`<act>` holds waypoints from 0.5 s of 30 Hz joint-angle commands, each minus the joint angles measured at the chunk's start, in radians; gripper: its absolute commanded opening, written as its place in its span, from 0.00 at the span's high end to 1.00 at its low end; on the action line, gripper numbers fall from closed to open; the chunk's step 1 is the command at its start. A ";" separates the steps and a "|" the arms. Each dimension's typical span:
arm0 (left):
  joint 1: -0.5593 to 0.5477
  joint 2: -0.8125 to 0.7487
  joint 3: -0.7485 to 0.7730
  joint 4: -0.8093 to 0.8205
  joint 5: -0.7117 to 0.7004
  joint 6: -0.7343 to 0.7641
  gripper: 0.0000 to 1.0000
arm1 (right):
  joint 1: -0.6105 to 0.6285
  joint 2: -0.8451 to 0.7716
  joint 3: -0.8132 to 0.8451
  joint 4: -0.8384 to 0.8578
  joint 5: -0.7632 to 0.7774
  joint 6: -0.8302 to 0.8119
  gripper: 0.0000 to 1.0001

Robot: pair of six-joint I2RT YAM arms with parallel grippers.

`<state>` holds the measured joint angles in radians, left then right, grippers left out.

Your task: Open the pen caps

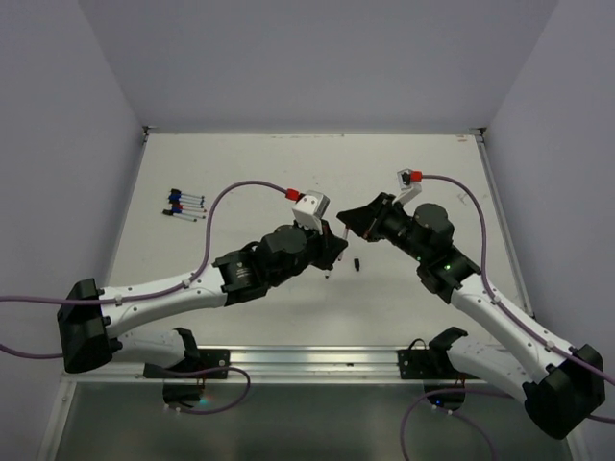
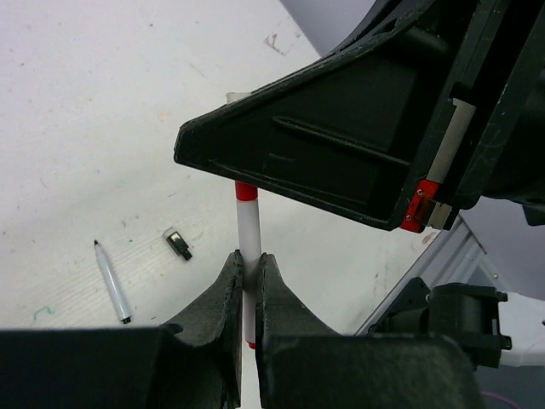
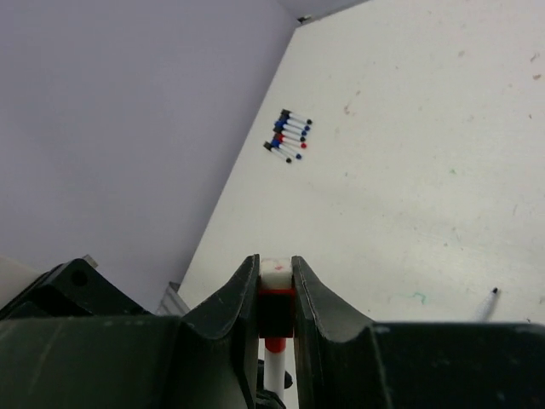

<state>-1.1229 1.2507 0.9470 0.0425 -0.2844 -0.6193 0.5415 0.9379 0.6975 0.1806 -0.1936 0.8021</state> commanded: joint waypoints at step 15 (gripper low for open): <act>-0.064 0.047 0.111 -0.230 -0.029 0.023 0.31 | -0.017 -0.007 0.076 -0.018 0.083 -0.063 1.00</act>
<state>-1.1877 1.2964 1.0191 -0.1741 -0.3012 -0.6075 0.5224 0.9543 0.7250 0.1349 -0.1287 0.7574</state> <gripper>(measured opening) 0.681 0.204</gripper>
